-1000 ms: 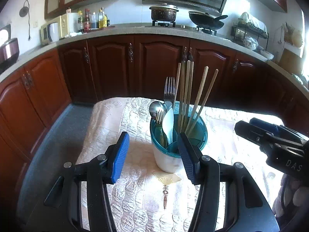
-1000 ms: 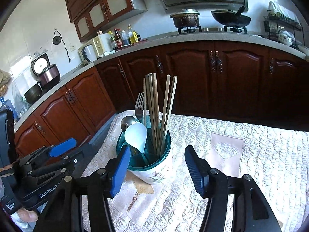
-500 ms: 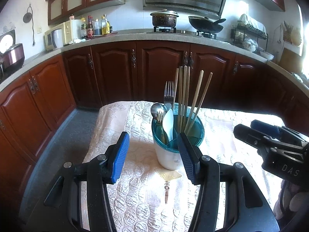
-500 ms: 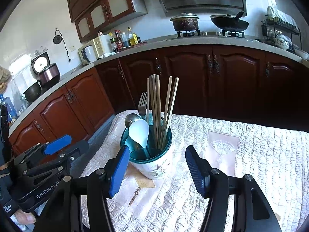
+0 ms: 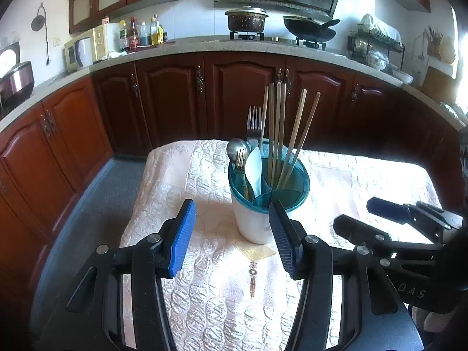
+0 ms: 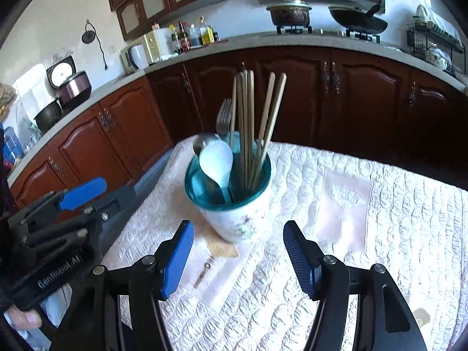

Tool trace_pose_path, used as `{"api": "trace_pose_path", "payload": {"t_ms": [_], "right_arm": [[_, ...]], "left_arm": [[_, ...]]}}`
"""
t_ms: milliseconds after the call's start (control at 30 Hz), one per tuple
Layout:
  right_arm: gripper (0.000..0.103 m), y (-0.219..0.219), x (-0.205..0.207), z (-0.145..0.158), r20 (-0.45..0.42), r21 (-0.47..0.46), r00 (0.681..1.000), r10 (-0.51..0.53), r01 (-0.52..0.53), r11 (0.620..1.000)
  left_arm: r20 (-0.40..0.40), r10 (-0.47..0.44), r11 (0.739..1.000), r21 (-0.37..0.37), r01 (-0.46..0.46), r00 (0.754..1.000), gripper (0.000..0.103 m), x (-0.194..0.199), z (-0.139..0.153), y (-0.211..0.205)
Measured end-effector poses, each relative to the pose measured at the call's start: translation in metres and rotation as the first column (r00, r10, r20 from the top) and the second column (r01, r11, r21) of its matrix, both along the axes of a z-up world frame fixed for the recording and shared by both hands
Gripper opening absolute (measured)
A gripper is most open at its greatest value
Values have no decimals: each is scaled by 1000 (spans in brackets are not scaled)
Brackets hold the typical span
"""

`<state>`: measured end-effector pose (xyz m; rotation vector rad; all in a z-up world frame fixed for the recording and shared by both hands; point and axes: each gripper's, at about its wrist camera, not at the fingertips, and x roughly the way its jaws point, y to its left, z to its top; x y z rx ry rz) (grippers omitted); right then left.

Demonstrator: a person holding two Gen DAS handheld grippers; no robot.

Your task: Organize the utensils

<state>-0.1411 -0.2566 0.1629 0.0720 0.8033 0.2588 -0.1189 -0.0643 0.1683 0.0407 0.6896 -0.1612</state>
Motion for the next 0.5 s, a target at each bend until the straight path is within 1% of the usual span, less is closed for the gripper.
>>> {"api": "trace_pose_path", "payload": {"t_ms": [100,233,500], "right_arm": [[61,-14,2,-2,-7,0,999,-33,33,999],[61,-26,4,0,-9,17,998,-59,59,998],[61,-16,6,12,25,20,998,-52,52,998]], "left_arm": [[-13,0,1000,-12,-1,1000,52,3,-4,-2],[-24,-14,1000,-4,14,1000,52,6,-7,-7],[10,-6,1000,3,6,1000,52,5,0,-8]]}}
